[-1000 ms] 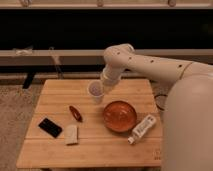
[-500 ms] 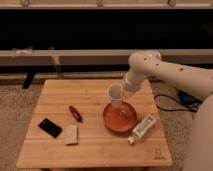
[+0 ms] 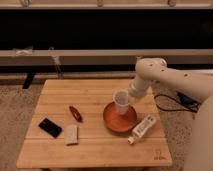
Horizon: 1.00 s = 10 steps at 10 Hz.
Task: Place the ceramic cup in the ceramic bowl
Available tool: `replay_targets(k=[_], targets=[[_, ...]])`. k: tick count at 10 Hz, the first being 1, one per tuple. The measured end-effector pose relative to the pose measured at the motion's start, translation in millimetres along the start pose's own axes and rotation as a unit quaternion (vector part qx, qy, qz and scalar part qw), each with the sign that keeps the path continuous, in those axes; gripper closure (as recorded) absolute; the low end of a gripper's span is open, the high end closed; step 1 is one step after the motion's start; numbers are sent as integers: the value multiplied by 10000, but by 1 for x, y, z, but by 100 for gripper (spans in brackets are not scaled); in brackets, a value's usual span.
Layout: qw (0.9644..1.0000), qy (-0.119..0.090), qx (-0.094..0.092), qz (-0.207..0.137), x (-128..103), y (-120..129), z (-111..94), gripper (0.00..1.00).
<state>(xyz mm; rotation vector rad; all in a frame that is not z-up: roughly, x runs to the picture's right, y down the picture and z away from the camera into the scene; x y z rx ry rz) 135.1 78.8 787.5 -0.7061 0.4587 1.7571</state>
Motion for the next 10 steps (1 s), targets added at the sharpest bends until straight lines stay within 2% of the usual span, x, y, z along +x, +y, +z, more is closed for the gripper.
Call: replay_targets(k=[3,5,7,8,10], targets=[[9999,48,13,-128,2,7,0,20],[9996,-31,9,-278,4,19,-12,20],[9982,-290,-29,-527,4,40,-40,20],[9964,-453,-52,-722,4,58,-60,20],[9898,-726,-62,-1223,2,107,-85,20]])
